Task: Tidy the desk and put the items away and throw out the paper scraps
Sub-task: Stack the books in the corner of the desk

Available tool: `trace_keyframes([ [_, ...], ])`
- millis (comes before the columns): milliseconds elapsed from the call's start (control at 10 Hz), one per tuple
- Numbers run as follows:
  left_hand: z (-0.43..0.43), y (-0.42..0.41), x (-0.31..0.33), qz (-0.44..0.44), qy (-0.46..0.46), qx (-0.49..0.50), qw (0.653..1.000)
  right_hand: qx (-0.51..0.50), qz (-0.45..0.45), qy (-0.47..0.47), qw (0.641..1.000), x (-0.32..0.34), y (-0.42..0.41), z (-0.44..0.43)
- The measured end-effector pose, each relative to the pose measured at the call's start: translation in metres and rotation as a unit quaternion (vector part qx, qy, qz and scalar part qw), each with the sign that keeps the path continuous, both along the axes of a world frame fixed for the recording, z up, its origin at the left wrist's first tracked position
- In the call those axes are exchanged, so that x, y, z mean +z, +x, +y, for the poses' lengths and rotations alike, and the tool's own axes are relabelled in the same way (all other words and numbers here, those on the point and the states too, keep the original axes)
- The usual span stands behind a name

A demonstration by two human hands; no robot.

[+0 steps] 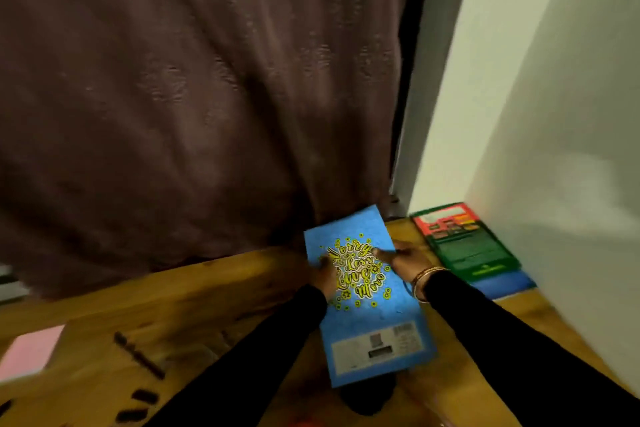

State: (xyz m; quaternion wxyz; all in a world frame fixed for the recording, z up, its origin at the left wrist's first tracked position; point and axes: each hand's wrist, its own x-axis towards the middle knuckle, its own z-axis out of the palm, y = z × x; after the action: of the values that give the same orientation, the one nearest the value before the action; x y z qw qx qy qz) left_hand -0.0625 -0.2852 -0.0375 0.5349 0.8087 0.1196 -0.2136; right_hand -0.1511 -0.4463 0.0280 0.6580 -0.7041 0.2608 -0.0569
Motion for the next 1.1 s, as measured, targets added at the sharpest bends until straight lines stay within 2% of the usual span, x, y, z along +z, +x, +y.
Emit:
trace_keyframes([
  [100, -0.084, -0.023, 0.001, -0.042, -0.03, 0.001, 0.999, -0.034, 0.039, -0.056, 0.997, -0.007, -0.022, -0.085],
  [200, -0.152, -0.053, 0.004, -0.009, -0.108, -0.023, 0.994, -0.036, 0.066, -0.147, 0.986, -0.01, -0.036, -0.157],
  [300, -0.198, -0.07, -0.011, 0.018, -0.093, -0.108, 0.99, -0.075, 0.084, -0.171, 0.979, -0.022, -0.036, -0.217],
  [400, -0.227, -0.068, -0.028, 0.028, 0.015, -0.187, 0.982, -0.13, 0.075, -0.165, 0.975, -0.037, -0.023, -0.257],
  [500, -0.249, -0.062, -0.032, 0.01, 0.031, -0.195, 0.98, -0.107, 0.074, -0.181, 0.975, -0.047, -0.011, -0.285],
  [600, -0.271, -0.05, -0.054, -0.006, 0.026, -0.223, 0.974, 0.077, 0.156, -0.255, 0.951, -0.063, -0.015, -0.292],
  [700, -0.287, -0.045, -0.075, 0.006, -0.003, -0.23, 0.973, 0.282, 0.248, -0.412, 0.831, -0.086, -0.03, -0.28],
  [800, -0.309, -0.049, -0.083, -0.011, -0.136, -0.183, 0.973, 0.308, 0.293, -0.484, 0.765, -0.093, -0.037, -0.27],
  [900, -0.313, -0.059, -0.057, -0.02, 0.035, -0.242, 0.969, 0.295, 0.309, -0.488, 0.762, -0.095, -0.029, -0.269],
  [1000, -0.316, -0.057, -0.049, -0.073, 0.083, -0.273, 0.956, 0.296, 0.331, -0.486, 0.753, -0.103, -0.015, -0.274],
  [1100, -0.316, -0.051, -0.054, -0.035, 0.057, -0.3, 0.952, 0.278, 0.334, -0.484, 0.76, -0.107, -0.009, -0.279],
])
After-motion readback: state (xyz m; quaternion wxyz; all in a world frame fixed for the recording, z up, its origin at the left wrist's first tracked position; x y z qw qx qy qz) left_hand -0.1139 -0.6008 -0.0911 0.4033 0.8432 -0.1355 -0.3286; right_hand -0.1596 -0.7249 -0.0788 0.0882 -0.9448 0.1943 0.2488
